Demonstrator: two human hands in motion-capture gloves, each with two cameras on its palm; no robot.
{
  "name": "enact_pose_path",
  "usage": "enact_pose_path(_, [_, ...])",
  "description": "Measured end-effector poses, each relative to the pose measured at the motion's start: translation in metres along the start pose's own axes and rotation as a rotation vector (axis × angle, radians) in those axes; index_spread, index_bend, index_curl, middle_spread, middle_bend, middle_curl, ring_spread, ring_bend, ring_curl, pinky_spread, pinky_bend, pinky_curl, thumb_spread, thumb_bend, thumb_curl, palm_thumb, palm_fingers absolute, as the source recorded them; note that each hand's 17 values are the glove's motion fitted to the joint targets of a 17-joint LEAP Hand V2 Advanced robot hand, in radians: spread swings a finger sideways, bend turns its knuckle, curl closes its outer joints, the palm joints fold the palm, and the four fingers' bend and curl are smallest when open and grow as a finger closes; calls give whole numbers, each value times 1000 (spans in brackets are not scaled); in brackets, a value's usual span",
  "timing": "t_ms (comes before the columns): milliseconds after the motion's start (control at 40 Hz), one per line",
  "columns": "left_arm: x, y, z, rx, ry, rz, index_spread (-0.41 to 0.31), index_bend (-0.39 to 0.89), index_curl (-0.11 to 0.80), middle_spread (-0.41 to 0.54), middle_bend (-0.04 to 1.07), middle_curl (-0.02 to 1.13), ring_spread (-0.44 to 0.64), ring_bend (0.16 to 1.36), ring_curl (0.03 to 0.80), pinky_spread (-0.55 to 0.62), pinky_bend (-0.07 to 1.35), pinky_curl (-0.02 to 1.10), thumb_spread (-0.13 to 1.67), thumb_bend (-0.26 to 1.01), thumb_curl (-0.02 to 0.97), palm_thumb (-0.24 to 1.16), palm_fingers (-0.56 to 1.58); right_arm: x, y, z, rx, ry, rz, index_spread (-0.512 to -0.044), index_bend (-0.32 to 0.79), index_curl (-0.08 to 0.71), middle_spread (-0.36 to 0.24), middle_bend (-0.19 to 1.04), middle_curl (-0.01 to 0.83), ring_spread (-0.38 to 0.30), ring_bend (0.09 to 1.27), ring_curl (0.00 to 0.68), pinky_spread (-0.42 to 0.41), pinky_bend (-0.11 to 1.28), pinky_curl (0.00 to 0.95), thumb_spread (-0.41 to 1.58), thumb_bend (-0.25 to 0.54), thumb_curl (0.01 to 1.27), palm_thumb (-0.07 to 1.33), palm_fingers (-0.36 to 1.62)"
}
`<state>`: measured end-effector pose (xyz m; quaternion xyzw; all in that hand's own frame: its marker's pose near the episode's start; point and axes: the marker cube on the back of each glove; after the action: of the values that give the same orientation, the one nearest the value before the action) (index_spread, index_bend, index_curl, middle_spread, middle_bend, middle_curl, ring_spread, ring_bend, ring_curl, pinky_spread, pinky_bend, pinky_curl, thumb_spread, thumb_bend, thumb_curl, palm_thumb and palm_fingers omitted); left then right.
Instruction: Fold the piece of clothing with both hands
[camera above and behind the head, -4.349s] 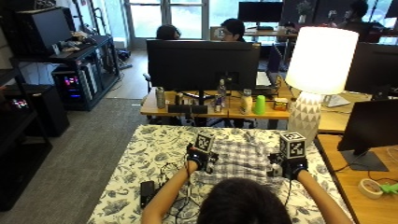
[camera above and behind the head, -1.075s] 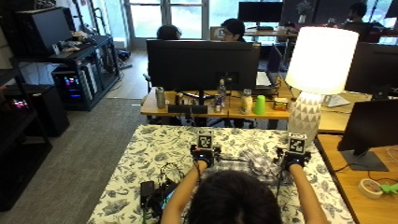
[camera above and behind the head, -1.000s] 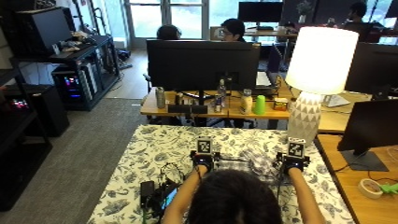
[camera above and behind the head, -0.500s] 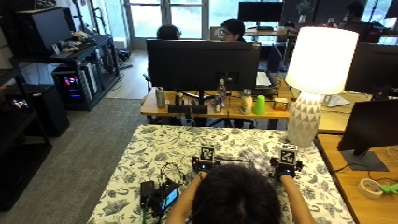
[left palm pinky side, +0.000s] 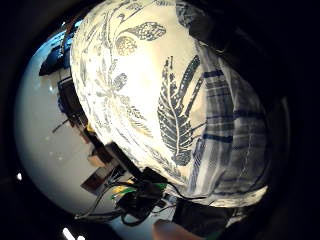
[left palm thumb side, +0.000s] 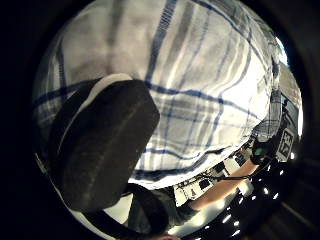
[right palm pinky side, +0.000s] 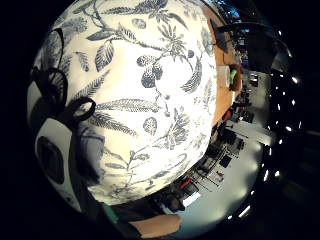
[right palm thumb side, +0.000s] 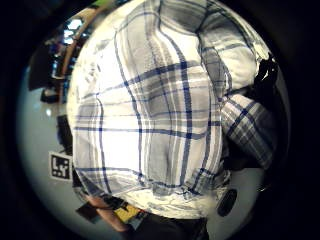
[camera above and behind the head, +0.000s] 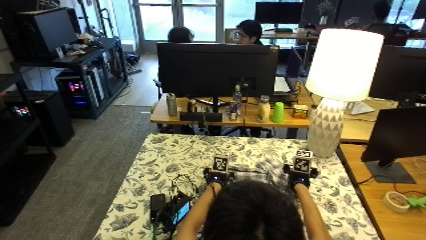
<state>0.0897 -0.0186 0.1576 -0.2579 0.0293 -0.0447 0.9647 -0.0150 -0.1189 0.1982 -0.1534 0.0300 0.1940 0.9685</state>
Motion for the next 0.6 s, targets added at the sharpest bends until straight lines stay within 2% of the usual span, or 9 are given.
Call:
enact_pose_path(75, [-6,7,-3,-59,4,-6,-59,124,250,206,172,254,333,680,339,369,797,391,1167,-17,192,27,0,-1,5,-7,-69,31,58,-205,202,228,-138,411,508,-214,742,463,-333,585,371,992,221,345,968,1338])
enact_pose_path(125, [-12,8,-8,-59,25,-14,-59,126,249,206,172,256,332,678,336,369,800,388,1172,-13,195,32,-1,-2,14,-16,-155,43,126,-206,208,250,-145,422,511,-219,737,460,-338,564,364,974,220,352,996,1351])
enact_pose_path(175, [-17,9,-16,-39,53,-15,-56,131,250,207,168,256,326,682,335,368,798,385,1175,-13,195,33,4,-3,21,-28,-187,42,152,-209,205,267,-149,425,512,-221,738,460,-342,554,360,963,215,356,1019,1357])
enact_pose_path(250, [-25,12,-28,-4,83,-8,-52,123,247,210,164,254,319,697,334,359,808,382,1183,-13,196,36,22,-4,26,-51,-135,33,168,-211,196,291,-152,432,514,-228,740,458,-347,546,358,947,202,360,1039,1361])
enact_pose_path(350, [-36,17,-45,74,95,-19,-45,118,242,222,167,255,313,711,335,348,817,381,1197,-12,196,40,31,-13,30,-89,37,10,133,-213,184,315,-155,434,514,-231,747,458,-349,540,359,932,181,364,1058,1362])
enact_pose_path(475, [-58,37,-66,140,25,-74,-42,118,239,235,172,260,309,712,334,342,833,380,1217,-10,195,45,40,-47,44,-119,-5,-26,9,-215,179,340,-158,441,515,-236,749,456,-349,532,362,916,155,369,1078,1354])
enact_pose_path(500, [-62,42,-69,147,5,-80,-40,118,238,236,172,260,308,713,333,341,834,379,1219,-11,194,45,40,-55,47,-126,6,-29,-4,-215,177,344,-158,442,515,-237,750,456,-351,532,363,915,153,373,1084,1354])
enact_pose_path(600, [-79,62,-84,160,-15,-71,-33,116,235,243,171,261,309,715,329,339,846,379,1235,-10,193,48,44,-99,55,-150,113,-35,-65,-216,154,350,-164,429,511,-239,738,453,-348,546,368,810,57,400,1004,1305])
